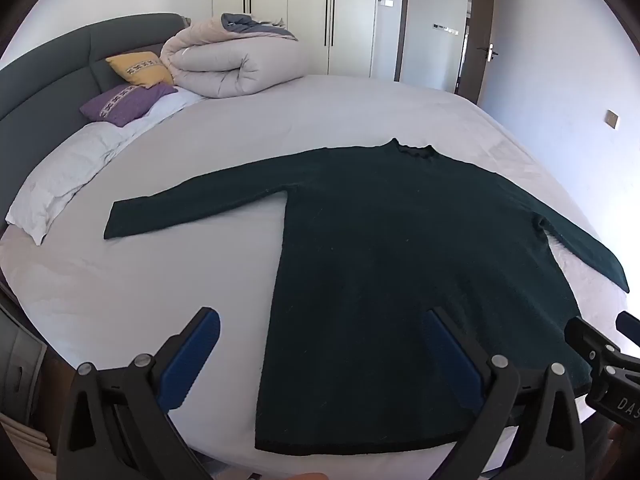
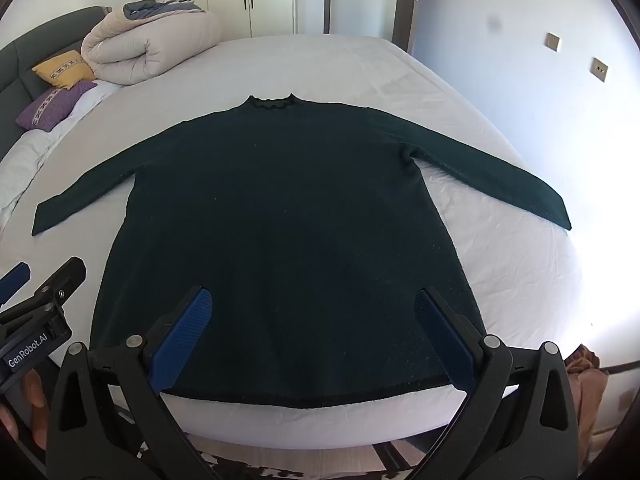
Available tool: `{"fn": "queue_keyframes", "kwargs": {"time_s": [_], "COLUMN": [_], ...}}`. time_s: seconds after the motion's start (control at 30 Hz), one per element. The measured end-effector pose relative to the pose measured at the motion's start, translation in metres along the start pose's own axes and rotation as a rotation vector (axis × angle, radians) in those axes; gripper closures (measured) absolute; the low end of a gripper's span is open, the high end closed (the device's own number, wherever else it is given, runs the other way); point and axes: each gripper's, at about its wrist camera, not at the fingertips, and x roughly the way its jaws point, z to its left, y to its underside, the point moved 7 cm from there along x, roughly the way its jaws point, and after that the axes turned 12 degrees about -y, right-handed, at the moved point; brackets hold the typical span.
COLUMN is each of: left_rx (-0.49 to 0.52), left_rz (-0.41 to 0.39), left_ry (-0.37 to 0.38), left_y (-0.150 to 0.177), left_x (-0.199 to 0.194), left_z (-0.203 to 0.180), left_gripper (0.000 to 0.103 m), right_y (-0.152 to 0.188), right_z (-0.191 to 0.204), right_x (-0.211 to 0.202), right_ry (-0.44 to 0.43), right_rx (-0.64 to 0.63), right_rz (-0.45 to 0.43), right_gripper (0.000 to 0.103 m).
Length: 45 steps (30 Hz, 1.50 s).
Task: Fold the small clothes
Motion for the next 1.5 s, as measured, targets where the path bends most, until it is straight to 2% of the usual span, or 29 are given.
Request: {"fn": "queue_keyframes", "kwargs": {"time_s": [0.27,1.5], "left_rx": [-0.012,0.016], "left_rz": [-0.008,0.009], "left_ry": [0.011,0.004], "left_y": [0.001,0.016], "left_x": [0.010,0.008], "left_z": [0.000,-0.009], "left_gripper": [0.000,0.000], "right_y": [0.002,0.002], "right_z": [0.002,0.001], "right_x": [0.000,0.002], "right_ry": [0.012,0.037], "right_rx": [-0.009,-0.031], "right_rz": [0.007,0.014], "right_gripper": [0.000,0.000]}}
